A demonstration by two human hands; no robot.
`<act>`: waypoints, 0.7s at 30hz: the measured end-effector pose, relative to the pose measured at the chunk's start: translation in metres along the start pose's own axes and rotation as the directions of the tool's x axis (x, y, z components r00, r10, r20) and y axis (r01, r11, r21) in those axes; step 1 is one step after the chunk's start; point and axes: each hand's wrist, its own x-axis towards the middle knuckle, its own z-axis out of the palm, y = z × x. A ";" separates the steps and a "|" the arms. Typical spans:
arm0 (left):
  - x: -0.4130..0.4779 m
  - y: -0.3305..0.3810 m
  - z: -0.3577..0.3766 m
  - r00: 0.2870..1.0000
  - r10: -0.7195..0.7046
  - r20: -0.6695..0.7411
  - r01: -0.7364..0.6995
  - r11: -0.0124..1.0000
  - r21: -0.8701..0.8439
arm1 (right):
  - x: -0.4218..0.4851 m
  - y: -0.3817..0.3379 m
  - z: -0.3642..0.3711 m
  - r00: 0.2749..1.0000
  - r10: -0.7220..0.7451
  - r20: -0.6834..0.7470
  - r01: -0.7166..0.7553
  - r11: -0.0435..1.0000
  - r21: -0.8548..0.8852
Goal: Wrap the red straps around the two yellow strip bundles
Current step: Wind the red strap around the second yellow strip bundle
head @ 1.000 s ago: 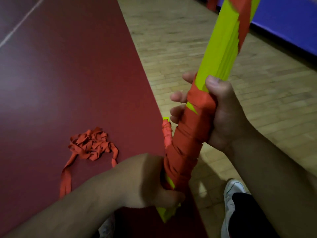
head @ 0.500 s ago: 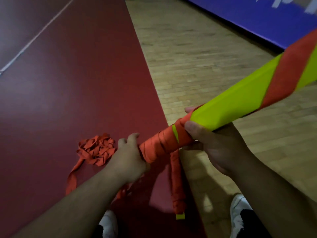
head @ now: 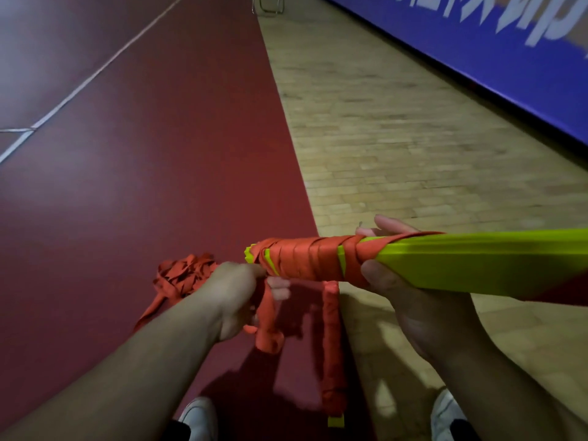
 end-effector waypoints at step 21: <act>-0.004 0.000 0.010 0.965 0.152 0.211 -0.053 0.909 -0.415 | 0.000 -0.013 0.005 0.988 -0.005 -0.154 0.054 0.947 0.316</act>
